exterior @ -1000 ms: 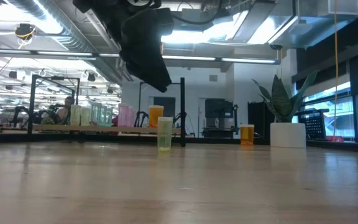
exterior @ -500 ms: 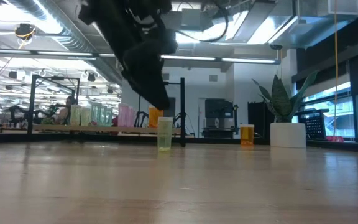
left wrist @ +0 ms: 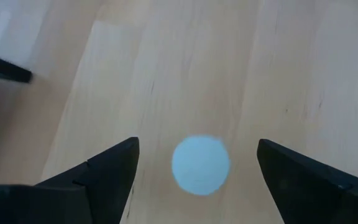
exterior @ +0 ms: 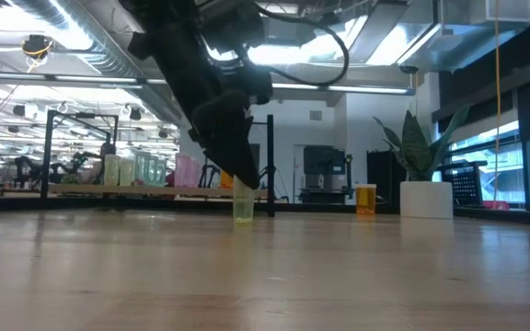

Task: Pick and place medicine bottles onto shelf by color
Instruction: Put the yellow pill bottle on the shelf and align it with the other yellow pill bottles

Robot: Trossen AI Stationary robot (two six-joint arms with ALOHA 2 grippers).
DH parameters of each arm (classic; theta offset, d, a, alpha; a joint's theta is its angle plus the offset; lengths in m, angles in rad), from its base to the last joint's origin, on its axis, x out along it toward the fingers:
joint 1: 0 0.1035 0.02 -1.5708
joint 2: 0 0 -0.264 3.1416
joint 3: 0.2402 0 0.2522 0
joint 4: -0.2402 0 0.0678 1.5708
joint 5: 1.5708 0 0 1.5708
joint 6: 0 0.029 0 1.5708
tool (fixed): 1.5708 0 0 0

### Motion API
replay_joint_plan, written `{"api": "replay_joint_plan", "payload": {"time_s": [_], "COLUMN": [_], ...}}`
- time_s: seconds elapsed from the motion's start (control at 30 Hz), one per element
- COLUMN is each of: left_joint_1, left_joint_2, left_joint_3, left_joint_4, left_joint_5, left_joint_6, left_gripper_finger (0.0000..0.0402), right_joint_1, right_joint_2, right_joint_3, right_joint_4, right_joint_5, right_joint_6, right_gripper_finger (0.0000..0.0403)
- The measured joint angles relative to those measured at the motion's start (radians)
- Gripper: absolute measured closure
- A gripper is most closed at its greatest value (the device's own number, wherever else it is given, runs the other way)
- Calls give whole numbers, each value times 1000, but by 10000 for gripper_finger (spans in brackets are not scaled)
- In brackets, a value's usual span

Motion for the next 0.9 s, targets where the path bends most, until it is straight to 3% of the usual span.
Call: {"api": "replay_joint_plan", "payload": {"time_s": [0.17, 0.9], "left_joint_1": [0, -1], "left_joint_2": [3, 3], "left_joint_3": [0, 0], "left_joint_4": [-4, -36], "left_joint_5": [0, -9], "left_joint_6": [-4, 1], "left_gripper_finger": [96, 276], "right_joint_1": [0, 0], "right_joint_2": [0, 0], "right_joint_3": [0, 0], "right_joint_4": [2, 7], "right_joint_5": [0, 0], "right_joint_6": [0, 0], "right_gripper_finger": [169, 169]}}
